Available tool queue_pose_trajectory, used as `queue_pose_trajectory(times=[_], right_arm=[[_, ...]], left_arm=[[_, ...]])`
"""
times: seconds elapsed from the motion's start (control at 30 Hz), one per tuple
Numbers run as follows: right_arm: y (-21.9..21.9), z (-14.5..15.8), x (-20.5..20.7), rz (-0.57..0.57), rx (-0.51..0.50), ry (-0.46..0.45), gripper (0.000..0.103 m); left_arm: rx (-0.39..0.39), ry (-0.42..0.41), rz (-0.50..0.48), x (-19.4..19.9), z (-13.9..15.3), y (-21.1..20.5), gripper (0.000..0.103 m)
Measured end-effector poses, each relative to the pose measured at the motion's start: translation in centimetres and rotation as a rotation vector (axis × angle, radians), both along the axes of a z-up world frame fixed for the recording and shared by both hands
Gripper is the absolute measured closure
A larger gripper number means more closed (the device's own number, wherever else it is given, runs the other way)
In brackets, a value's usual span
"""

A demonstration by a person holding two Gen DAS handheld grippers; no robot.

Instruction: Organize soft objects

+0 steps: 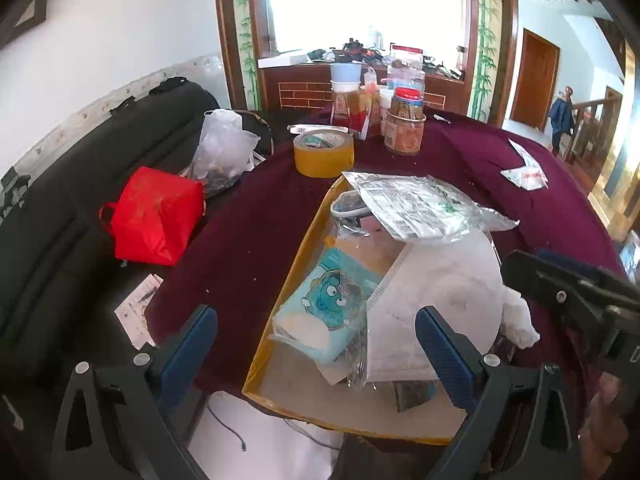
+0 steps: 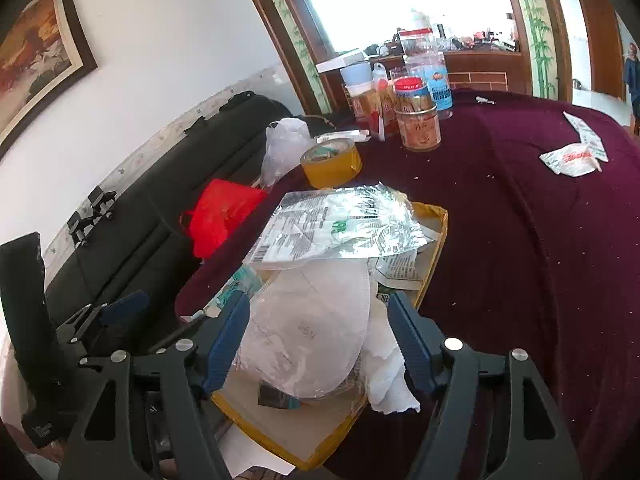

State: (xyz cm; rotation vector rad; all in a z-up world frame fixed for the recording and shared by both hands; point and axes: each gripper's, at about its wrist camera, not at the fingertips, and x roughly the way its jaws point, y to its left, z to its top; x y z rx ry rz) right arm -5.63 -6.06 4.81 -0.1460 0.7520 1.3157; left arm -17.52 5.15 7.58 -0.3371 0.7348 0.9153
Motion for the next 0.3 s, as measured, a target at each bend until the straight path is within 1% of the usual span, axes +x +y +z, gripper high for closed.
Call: queue_pose_trajectory(times=[0.1, 0.2, 0.3], right_arm=[[-0.19, 0.29, -0.46, -0.005, 0.004, -0.009, 0.028], [-0.03, 0.22, -0.85, -0.002, -0.009, -0.012, 0.028], [0.07, 0.13, -1.05, 0.0, -0.014, -0.015, 0.028]], left_arm=[[0.019, 0.022, -0.004, 0.12, 0.07, -0.36, 0.002], [0.02, 0.024, -0.009, 0.11, -0.02, -0.37, 0.002], [0.025, 0.008, -0.023, -0.12, 0.08, -0.52, 0.002]])
